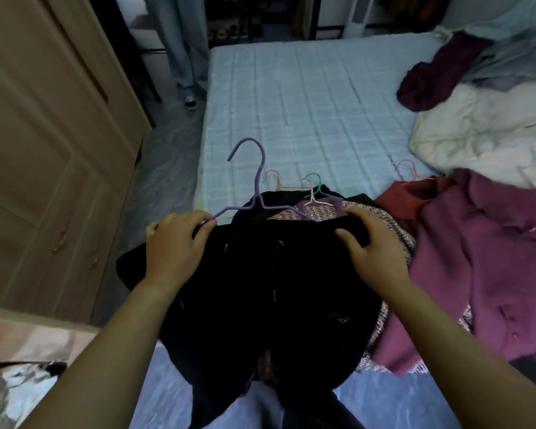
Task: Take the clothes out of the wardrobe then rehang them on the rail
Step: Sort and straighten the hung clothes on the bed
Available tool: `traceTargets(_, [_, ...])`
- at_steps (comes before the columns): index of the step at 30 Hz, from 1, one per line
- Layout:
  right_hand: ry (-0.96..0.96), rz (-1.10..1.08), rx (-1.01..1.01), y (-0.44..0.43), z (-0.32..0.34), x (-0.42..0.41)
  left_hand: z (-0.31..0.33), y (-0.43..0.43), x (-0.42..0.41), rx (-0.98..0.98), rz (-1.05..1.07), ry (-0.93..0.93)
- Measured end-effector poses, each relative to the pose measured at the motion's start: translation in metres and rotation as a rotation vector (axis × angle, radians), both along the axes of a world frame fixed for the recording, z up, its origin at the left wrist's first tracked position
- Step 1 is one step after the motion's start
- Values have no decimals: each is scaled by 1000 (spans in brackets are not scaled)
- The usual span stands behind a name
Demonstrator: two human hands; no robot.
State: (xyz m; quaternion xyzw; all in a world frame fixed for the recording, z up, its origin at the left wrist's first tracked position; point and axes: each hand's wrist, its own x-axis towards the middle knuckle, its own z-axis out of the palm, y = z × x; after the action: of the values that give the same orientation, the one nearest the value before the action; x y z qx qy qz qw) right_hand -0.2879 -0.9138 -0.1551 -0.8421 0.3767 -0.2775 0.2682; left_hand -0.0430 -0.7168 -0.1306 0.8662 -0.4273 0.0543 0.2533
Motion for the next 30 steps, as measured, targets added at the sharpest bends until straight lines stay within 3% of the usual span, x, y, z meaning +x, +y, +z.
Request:
traceTargets(9, [218, 119, 209, -132, -97, 48, -96, -119, 42, 300, 80, 127])
traceTargets(14, [418, 363, 373, -202, -163, 81, -163, -175, 57, 421, 134, 291])
traceTargets(20, [580, 401, 155, -290, -222, 91, -214, -256, 26, 403, -17, 413])
traceTargets(23, [657, 397, 148, -315, -240, 83, -240, -287, 26, 421, -82, 441])
traceTargets(30, [526, 330, 174, -301, -247, 59, -263, -302, 17, 592, -125, 394])
